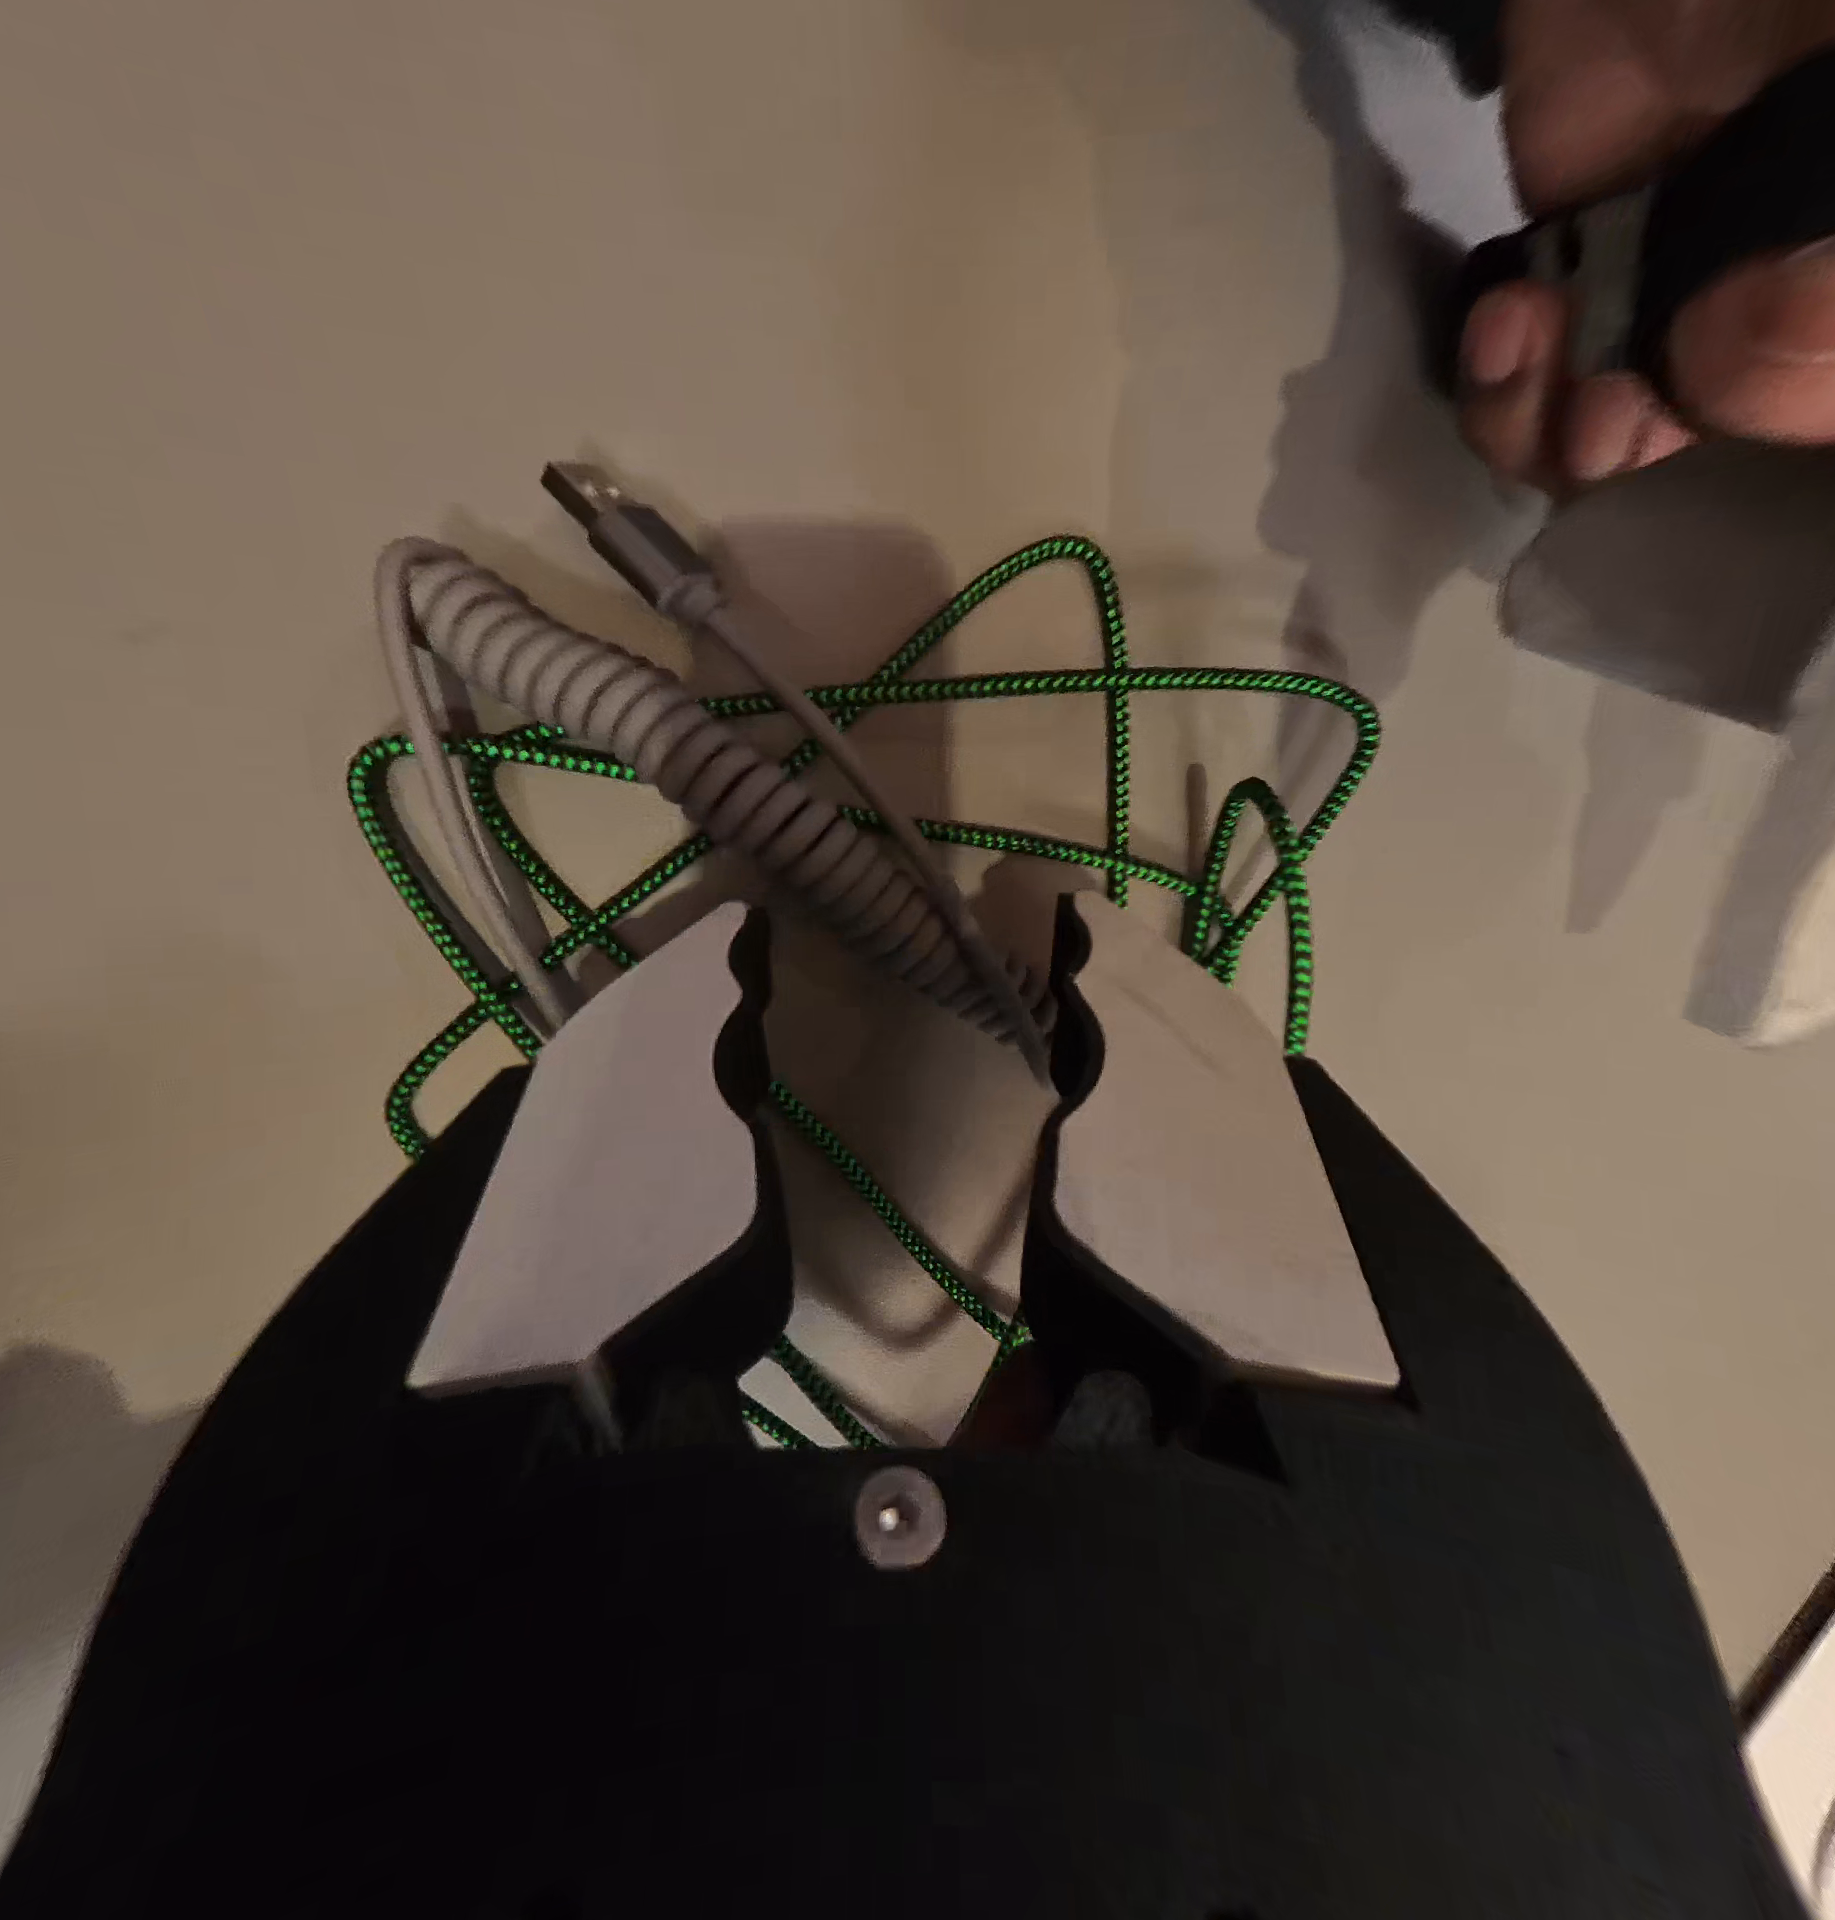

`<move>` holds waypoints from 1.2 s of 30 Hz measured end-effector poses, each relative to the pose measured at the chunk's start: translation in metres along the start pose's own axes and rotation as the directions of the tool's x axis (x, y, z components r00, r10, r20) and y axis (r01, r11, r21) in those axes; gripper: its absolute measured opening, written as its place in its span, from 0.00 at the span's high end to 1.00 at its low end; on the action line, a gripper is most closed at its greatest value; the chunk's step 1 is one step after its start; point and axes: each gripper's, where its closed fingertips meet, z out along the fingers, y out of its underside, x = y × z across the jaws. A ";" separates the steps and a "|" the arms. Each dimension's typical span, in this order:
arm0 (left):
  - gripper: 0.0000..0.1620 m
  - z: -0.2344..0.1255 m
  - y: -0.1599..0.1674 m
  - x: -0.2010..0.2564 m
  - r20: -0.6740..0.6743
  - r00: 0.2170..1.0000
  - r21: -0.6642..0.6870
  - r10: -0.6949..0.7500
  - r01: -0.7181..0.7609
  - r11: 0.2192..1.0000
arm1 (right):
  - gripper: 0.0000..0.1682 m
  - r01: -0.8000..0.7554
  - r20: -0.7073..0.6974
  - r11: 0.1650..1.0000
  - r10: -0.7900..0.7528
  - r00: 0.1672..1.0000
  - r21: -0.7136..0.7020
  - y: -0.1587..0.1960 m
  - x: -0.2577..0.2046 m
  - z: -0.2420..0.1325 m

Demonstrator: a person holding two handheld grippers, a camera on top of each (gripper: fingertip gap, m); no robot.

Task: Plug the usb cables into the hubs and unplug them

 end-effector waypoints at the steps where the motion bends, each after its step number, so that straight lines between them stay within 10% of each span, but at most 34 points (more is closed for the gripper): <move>1: 0.56 0.000 0.000 -0.001 -0.001 1.000 0.003 -0.005 0.005 1.000 | 0.70 0.007 0.018 0.999 -0.006 1.000 -0.039 0.004 -0.001 0.005; 8: 0.57 -0.003 -0.003 -0.005 0.007 0.999 0.025 -0.041 0.041 0.999 | 0.91 0.002 0.035 0.995 0.001 0.999 -0.096 0.006 -0.009 0.006; 20: 0.58 -0.007 -0.006 -0.010 0.011 0.997 0.056 -0.083 0.082 0.995 | 0.93 -0.078 -0.342 0.986 0.124 0.932 0.146 -0.008 0.034 -0.092; 36: 0.59 -0.010 -0.009 -0.014 0.007 0.994 0.086 -0.113 0.112 0.990 | 0.93 -0.214 -0.562 0.752 0.621 0.547 0.623 0.001 0.071 -0.254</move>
